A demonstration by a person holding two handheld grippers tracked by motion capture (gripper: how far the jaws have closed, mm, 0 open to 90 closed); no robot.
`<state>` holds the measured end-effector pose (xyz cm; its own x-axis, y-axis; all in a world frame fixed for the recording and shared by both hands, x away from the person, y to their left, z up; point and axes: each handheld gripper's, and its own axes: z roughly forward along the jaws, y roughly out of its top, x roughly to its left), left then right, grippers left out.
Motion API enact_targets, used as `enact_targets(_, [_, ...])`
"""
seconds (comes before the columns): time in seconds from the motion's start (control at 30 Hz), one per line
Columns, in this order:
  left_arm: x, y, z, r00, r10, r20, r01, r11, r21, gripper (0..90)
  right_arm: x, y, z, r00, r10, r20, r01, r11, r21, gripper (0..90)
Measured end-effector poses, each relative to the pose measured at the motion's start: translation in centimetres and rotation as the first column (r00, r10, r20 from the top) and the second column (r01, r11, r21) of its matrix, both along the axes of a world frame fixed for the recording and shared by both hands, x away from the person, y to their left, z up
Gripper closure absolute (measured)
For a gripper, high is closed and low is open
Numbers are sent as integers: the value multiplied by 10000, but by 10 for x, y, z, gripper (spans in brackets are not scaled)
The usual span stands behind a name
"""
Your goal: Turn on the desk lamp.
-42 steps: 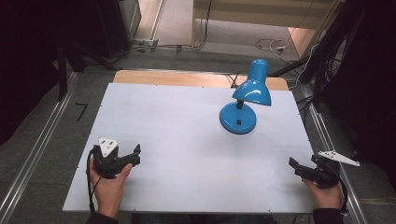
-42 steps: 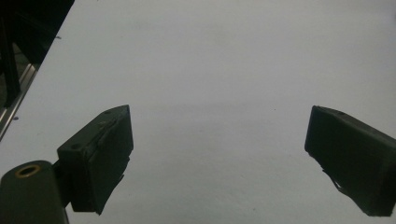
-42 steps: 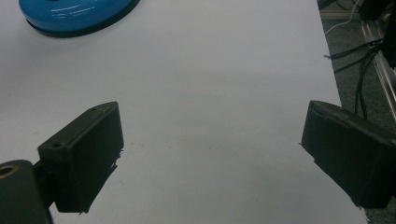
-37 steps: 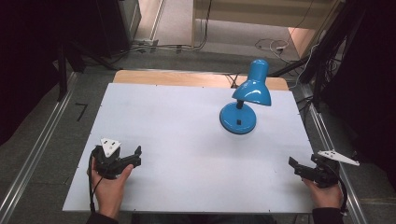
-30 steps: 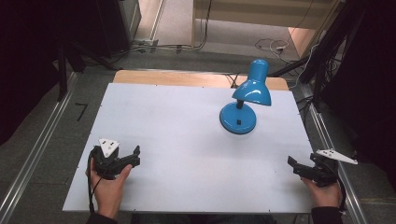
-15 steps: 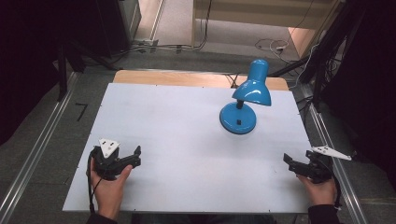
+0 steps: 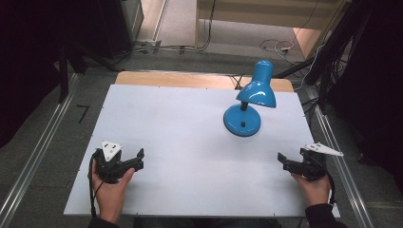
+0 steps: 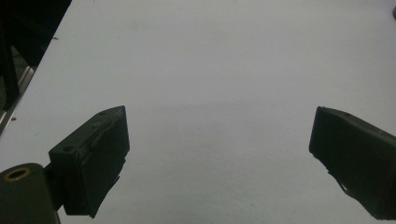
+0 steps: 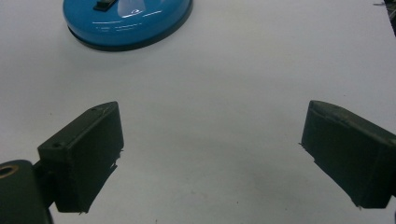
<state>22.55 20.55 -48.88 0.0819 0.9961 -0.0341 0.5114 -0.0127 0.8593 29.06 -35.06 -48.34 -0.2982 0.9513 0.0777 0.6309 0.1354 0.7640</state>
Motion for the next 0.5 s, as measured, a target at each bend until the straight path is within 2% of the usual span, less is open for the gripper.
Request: enact_targets(0.5, [0, 1, 0, 10000, 73, -35, -73, 9999, -82, 60, 13, 14, 0, 9998, 208, -59, -207, 9997, 111, 45])
